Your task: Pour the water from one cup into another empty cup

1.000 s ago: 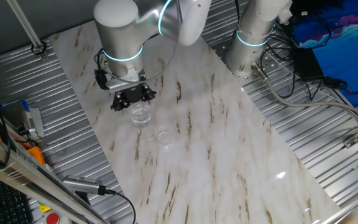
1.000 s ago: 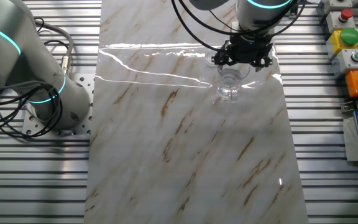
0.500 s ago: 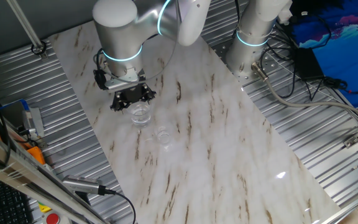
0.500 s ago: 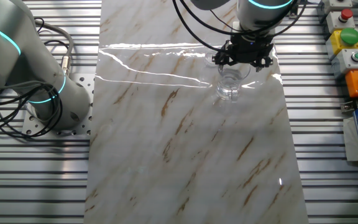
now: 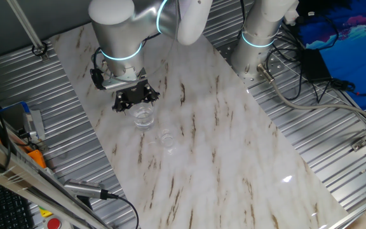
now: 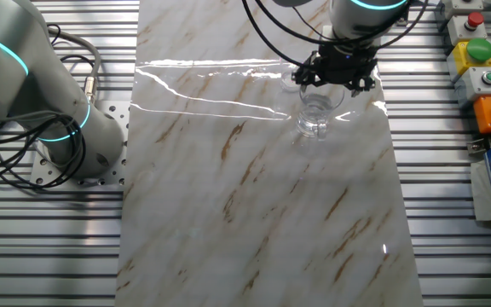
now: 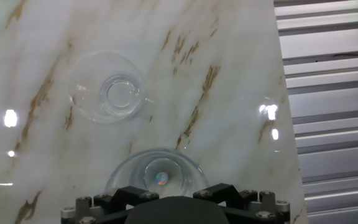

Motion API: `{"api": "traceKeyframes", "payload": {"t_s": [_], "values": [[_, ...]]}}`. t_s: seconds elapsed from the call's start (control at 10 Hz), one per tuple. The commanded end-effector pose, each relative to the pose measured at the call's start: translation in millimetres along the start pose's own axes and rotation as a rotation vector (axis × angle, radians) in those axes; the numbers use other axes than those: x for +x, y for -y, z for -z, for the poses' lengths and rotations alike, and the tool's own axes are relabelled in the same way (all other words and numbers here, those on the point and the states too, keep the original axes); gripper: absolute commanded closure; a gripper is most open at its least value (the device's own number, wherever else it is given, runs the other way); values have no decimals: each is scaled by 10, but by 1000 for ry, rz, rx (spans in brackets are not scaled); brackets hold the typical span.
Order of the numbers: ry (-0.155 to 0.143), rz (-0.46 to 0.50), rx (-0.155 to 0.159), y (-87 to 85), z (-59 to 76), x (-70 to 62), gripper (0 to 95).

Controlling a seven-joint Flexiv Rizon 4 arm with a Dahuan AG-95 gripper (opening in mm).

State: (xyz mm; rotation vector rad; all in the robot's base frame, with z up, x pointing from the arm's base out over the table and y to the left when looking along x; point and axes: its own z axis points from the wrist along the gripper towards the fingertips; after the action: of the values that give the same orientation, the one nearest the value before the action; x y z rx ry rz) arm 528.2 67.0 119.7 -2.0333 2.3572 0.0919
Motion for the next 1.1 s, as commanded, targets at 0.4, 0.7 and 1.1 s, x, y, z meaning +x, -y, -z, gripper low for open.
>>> {"api": "traceKeyframes", "payload": {"t_s": [0.4,0.7,1.1], "values": [[22,-24,-33,1,27,-16,0],[13,-18,-28,-17,23,-12,0],[2,-4,-24,-36,18,-7,0]]}}
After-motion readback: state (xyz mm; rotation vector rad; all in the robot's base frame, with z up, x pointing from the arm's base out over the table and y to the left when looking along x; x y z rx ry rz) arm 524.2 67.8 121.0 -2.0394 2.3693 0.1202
